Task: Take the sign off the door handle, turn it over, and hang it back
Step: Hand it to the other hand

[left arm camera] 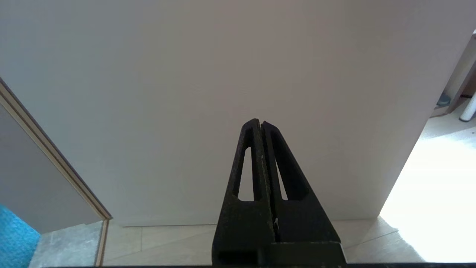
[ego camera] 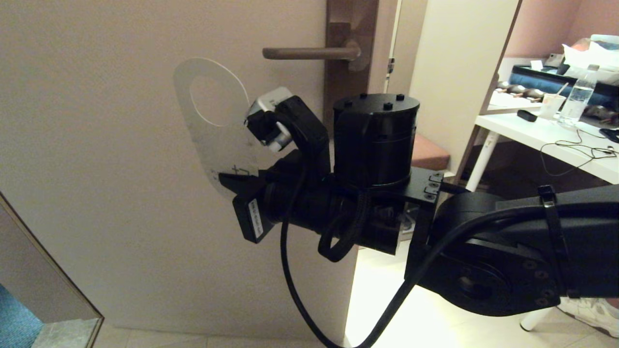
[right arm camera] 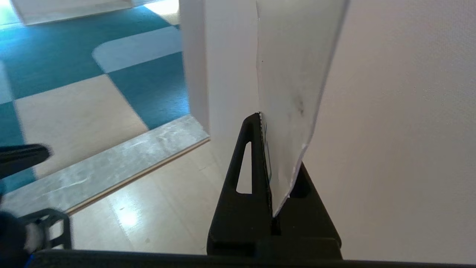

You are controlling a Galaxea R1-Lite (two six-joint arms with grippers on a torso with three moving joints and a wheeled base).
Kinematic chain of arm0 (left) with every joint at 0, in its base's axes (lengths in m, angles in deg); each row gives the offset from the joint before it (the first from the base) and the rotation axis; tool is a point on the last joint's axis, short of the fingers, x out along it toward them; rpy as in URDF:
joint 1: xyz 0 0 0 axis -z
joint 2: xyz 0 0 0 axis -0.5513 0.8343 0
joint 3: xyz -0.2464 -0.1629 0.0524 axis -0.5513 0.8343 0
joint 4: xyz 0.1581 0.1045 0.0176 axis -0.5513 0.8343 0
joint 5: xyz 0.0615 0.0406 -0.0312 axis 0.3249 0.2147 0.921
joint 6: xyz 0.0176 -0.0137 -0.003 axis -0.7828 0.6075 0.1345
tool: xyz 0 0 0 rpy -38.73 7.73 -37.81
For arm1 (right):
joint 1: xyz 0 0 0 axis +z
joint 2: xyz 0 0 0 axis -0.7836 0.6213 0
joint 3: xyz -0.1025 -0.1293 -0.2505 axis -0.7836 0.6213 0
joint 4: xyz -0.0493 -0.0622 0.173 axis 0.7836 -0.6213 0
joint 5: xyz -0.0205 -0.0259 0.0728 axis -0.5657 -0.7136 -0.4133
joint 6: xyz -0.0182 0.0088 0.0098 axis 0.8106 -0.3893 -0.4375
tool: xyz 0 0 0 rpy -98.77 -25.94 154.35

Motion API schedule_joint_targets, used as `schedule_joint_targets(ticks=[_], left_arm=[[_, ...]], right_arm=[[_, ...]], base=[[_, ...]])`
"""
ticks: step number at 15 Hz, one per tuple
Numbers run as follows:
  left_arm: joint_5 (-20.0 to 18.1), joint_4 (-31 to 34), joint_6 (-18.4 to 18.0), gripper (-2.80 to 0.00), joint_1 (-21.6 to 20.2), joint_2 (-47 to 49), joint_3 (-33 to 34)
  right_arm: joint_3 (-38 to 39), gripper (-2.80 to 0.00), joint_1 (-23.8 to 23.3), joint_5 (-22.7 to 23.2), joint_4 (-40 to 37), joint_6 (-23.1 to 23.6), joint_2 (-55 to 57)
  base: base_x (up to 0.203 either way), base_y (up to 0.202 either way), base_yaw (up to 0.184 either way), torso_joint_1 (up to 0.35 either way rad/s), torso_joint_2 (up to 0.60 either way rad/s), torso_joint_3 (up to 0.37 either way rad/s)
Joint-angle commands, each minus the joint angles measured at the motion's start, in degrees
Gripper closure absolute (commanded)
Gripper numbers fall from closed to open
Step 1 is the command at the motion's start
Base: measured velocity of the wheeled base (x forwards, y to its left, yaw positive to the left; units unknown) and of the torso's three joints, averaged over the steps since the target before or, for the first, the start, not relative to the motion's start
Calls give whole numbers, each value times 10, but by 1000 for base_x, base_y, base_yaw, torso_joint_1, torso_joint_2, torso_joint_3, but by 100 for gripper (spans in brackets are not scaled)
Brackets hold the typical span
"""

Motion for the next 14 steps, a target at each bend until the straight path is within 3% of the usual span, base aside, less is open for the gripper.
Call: schedule_joint_targets(ticks=[1, 4, 8, 14], left_arm=[[-2, 1, -2, 0, 0, 1, 0], [0, 0, 1, 0, 0, 1, 0], [0, 0, 1, 0, 1, 1, 0], [-6, 1, -19, 0, 3, 1, 0]], right_arm=[[16, 0, 0, 15, 1, 0, -25], [36, 0, -4, 47, -13, 0, -56], [105, 0, -26, 137, -15, -1, -106], [160, 0, -29, 163, -11, -4, -131]], base=[[0, 0, 0, 0, 0, 0], [0, 0, 0, 0, 0, 0], [0, 0, 0, 0, 0, 0], [0, 0, 0, 0, 0, 0]])
